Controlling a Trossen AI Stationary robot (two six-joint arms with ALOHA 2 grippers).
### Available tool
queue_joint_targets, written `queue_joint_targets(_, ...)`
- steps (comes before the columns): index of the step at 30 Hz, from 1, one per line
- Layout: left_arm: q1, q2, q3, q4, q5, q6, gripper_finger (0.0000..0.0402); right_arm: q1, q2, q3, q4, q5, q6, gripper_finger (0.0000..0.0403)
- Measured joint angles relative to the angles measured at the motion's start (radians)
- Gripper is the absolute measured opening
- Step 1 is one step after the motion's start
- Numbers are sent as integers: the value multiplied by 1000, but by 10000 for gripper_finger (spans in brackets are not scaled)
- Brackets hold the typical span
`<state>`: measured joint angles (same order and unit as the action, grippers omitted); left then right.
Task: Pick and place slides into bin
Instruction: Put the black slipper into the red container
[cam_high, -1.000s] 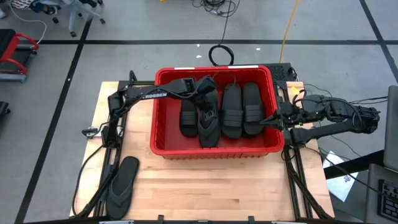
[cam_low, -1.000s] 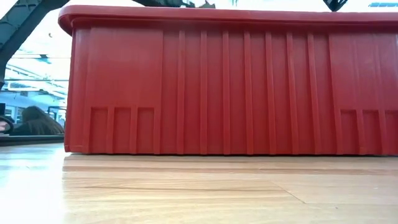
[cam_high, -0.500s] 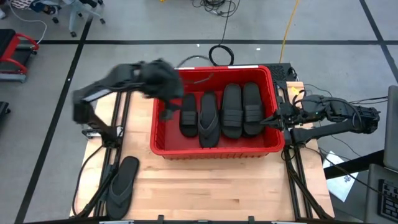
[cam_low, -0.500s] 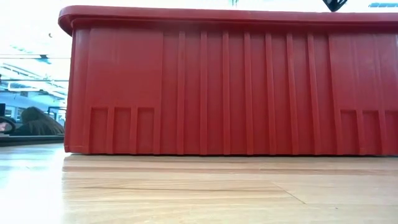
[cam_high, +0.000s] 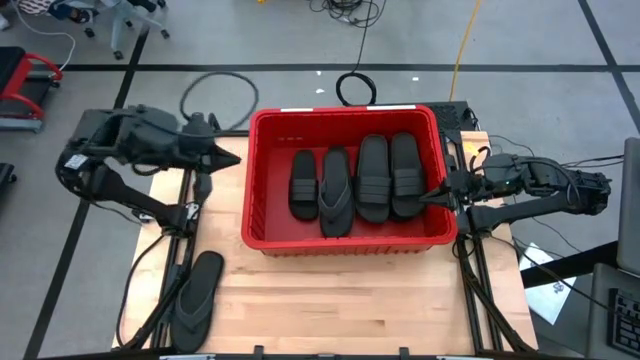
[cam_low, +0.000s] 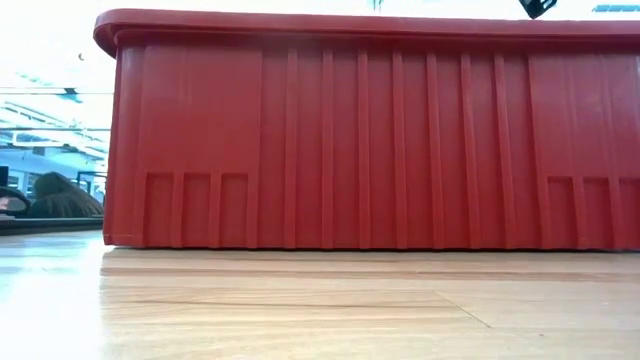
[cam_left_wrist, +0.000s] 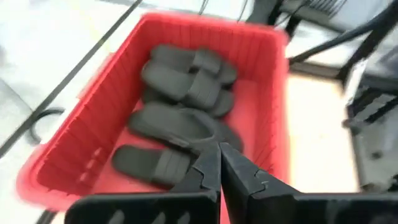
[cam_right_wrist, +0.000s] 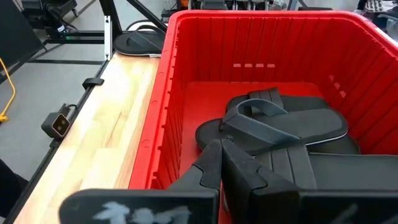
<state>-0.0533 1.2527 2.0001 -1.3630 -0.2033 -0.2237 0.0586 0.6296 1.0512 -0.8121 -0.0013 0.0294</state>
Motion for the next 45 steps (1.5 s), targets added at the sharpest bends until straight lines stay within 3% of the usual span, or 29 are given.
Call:
queue_joint_targets(6, -114, -22, -139, -7, 72, -125, 0, 0, 0, 0, -1, 0, 9, 0)
queue_joint_targets(12, -291, -33, -477, 52, 209, -350, 0, 0, 0, 0, -1, 0, 11, 0)
queue_joint_targets(15, -419, -86, -631, 143, 171, -517, 0, 0, 0, 0, -1, 0, 11, 0)
queue_joint_targets(19, -607, -195, -812, 311, 40, -803, 0, 0, 0, 0, -1, 0, 30, 0)
queue_joint_targets(21, -682, -230, -891, 411, 33, -895, 0, 0, 0, 0, -1, 0, 30, 0)
queue_joint_targets(24, -756, -233, -993, 495, 108, -1019, 1, 0, 0, 0, -1, 3, 15, 0)
queue_joint_targets(30, -898, -225, -1194, 784, 364, -1236, 18, 0, 0, 0, -1, 56, 11, 0)
queue_joint_targets(34, -970, -229, -1279, 835, 395, -1440, 50, 0, 0, 0, -1, 56, 20, 0)
queue_joint_targets(37, -987, -229, -1313, 840, 329, -1531, 88, 0, 0, 0, -1, 56, 49, 0)
queue_joint_targets(45, -989, -223, -1319, 814, 219, -1499, 223, 0, 0, 0, 2, 55, 67, 0)
